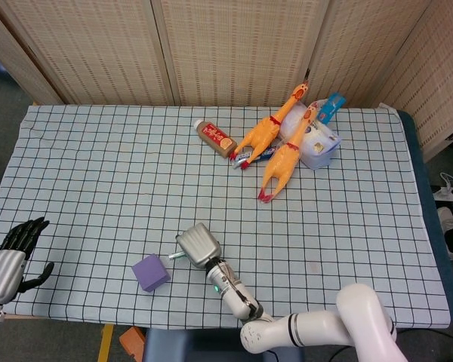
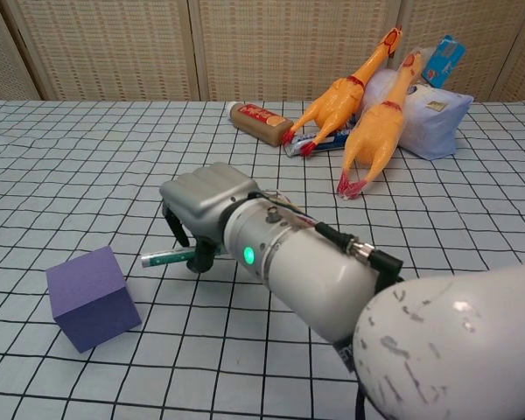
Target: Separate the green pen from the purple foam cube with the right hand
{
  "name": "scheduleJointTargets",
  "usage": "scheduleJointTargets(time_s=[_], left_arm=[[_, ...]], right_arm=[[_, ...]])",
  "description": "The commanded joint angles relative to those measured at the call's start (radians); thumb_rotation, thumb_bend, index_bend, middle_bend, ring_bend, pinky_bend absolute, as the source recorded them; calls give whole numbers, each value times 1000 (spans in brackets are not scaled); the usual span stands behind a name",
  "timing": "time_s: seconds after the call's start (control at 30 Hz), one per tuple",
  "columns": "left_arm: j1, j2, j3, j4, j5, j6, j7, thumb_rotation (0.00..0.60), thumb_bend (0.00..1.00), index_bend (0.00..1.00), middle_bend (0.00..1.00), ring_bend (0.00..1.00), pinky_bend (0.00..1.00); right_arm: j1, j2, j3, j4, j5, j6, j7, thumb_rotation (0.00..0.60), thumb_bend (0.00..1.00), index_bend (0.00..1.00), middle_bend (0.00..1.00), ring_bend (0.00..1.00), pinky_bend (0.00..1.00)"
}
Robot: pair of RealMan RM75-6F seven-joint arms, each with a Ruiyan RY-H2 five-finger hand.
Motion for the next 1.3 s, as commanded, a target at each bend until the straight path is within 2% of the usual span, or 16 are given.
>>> scheduleJointTargets(time_s=[0.03,0.23,0.37,0.5,0.53,0.63,0.77,0.83,0.93,1.03,1.13,1.2,1.3], left_arm=[[2,0,1,-2,4,5,4,600,382,0,0,0,82],[7,-1,4,-13,12,15,27,600,381,0,0,0,83],[10,-5,5,-18,12,20,48,600,382,0,0,0,83],[12,-8,6,-24,14,24,66,600,382,0,0,0,83],[13,-9,6,-25,15,25,70,600,382,0,0,0,83],[13,-11,6,-26,17,25,78,600,381,0,0,0,83],[12,-12,4,-24,11,22,78,600,381,0,0,0,83],[12,-12,3,-23,10,22,76,600,381,0,0,0,83],[12,-11,3,-22,9,21,74,600,381,0,0,0,83],[13,-9,4,-22,7,19,73,600,381,0,0,0,83],[17,-7,2,-23,7,28,74,600,381,0,0,0,83],[18,-7,2,-23,7,30,75,600,381,0,0,0,83],[23,-8,-1,-24,6,41,81,600,380,0,0,0,83]], right_arm=[[-75,99,-65,-104,-31,87,1,600,408,978,789,648,652],[-237,285,-206,-262,-123,226,93,600,407,950,789,646,652],[-337,363,-304,-265,-215,290,190,600,405,905,789,629,652],[-400,390,-359,-228,-270,308,259,600,405,847,756,607,652],[-410,394,-367,-217,-278,302,272,600,405,796,718,589,649],[-429,403,-377,-189,-305,265,336,600,405,539,537,486,611],[-439,424,-380,-181,-331,214,395,600,362,126,256,259,465],[-446,440,-384,-196,-341,201,408,600,306,18,148,169,395],[-463,491,-396,-246,-370,194,450,600,228,0,49,83,333],[-495,560,-410,-304,-424,231,496,600,194,0,27,67,310],[-549,632,-421,-342,-511,335,528,600,184,0,26,51,256],[-561,643,-424,-345,-528,358,533,600,179,0,21,34,223],[-622,691,-427,-336,-602,475,563,600,159,0,3,3,123]])
